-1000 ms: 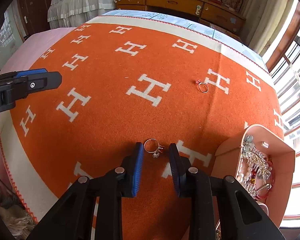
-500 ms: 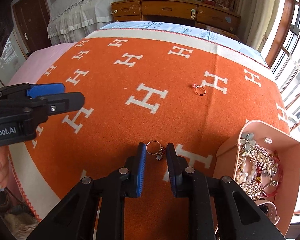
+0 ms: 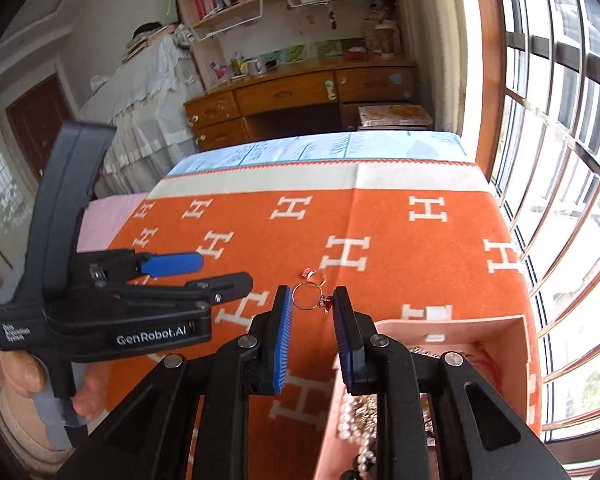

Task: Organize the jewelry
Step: 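Grasp a gold ring with the right tool while the left tool grasps the pink gem ring, then carry both rings into the pink tray and open both tools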

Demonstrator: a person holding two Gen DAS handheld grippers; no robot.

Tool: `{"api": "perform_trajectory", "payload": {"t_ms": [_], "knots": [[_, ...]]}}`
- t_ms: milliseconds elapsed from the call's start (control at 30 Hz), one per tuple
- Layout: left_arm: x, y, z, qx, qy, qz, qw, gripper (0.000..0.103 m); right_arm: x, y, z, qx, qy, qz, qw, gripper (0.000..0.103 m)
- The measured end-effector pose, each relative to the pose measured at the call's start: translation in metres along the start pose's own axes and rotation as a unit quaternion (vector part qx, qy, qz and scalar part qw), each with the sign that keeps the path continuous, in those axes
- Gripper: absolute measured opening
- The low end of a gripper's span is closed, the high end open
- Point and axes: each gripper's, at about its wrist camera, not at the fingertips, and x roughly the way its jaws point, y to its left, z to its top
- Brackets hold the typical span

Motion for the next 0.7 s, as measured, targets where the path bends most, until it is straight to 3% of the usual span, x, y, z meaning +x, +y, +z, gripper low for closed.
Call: {"api": "perform_trajectory", "payload": {"t_ms": [167, 300, 467, 700], "knots": [[0.031, -0.017, 0.012, 0.04, 0.024, -0.025, 0.9986, 0.058, -0.005, -0.039, 0.009, 0.044, -0.008, -0.003, 0.999, 0.02], [0.045, -0.027, 0.014, 0.046, 0.024, -0.02, 0.9984, 0.058, -0.01, -0.056, 0.005, 0.055, -0.012, -0.002, 0.998, 0.02], [0.064, -0.041, 0.012, 0.064, 0.034, 0.009, 0.9973, 0.038, -0.017, -0.07, 0.0, 0.068, -0.017, 0.002, 0.998, 0.02], [0.072, -0.049, 0.016, 0.071, 0.018, 0.034, 0.9967, 0.032, -0.026, -0.082, -0.007, 0.071, -0.025, 0.008, 0.997, 0.02]]}}
